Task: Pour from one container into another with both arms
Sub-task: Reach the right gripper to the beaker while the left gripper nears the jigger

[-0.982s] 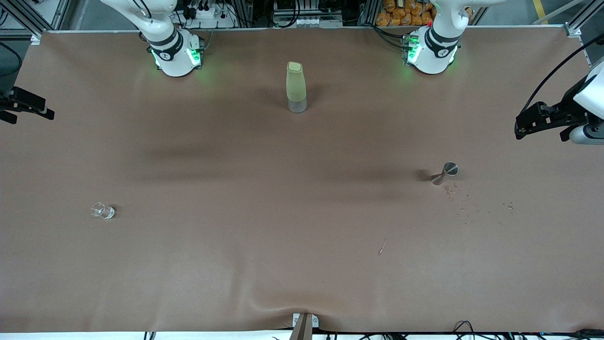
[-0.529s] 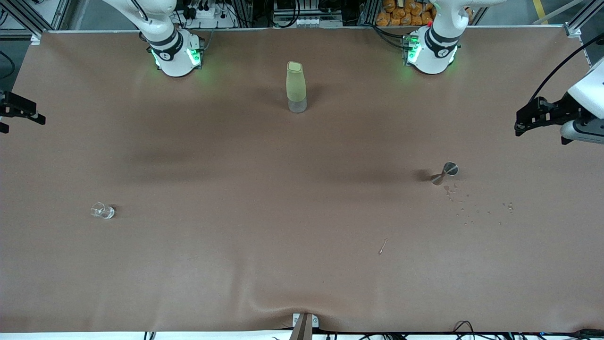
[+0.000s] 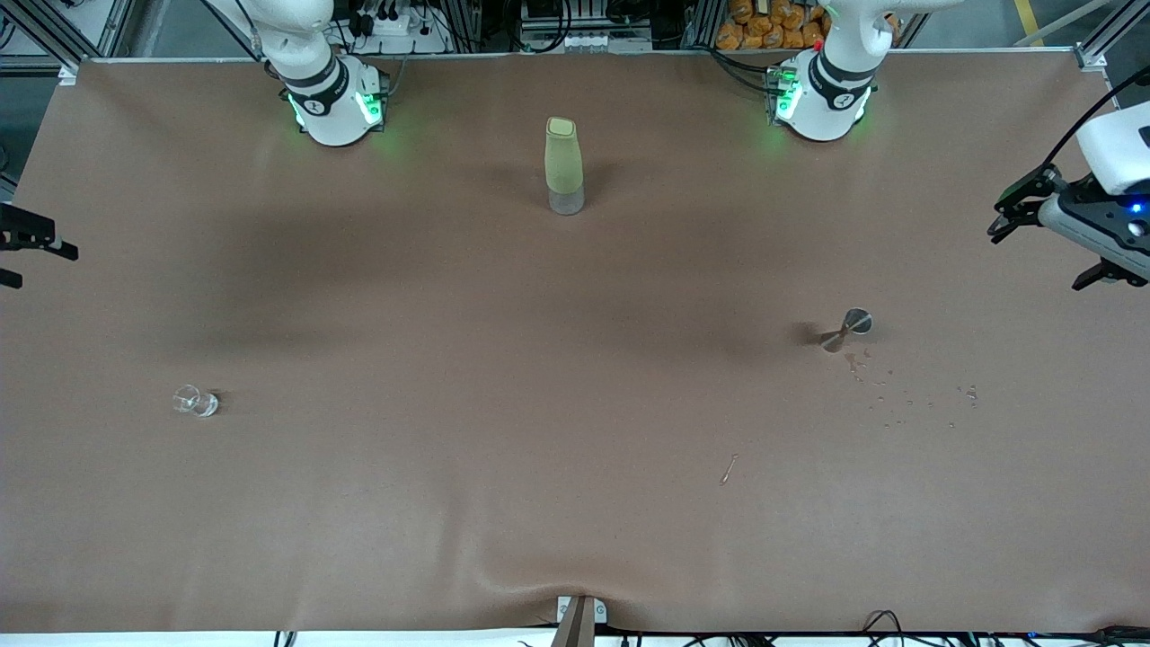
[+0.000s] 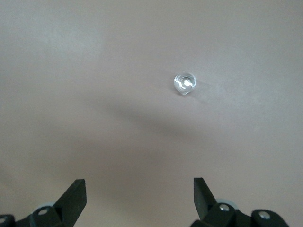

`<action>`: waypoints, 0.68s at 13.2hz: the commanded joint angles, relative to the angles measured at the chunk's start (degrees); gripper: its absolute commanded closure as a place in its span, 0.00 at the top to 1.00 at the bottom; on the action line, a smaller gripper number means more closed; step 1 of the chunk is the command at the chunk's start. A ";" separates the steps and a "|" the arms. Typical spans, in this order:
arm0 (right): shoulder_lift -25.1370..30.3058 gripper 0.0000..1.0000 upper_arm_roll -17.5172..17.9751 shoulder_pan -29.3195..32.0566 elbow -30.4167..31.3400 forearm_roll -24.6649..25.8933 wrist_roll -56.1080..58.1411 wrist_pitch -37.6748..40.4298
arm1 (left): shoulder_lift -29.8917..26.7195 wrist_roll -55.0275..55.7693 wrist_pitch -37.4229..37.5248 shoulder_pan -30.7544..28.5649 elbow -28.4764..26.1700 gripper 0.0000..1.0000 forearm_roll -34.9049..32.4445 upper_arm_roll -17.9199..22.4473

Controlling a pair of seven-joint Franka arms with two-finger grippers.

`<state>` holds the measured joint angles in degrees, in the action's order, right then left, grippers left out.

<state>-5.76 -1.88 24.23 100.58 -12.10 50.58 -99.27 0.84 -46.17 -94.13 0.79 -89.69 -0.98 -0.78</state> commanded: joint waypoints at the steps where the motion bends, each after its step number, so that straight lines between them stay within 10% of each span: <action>1: -2.84 1.00 0.83 3.18 -0.38 -5.10 8.09 -1.80 | -0.22 -14.95 1.14 -2.11 0.75 1.00 -0.69 -0.27; 9: -13.92 1.00 0.83 8.19 -0.65 -17.23 35.06 -11.37 | 0.92 -37.13 1.06 -6.84 -0.04 1.00 3.15 -0.18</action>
<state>-17.16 -1.89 30.48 100.78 -25.54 78.80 -109.07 1.12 -78.93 -93.87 -3.32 -90.05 -0.16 -0.66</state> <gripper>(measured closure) 0.000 0.000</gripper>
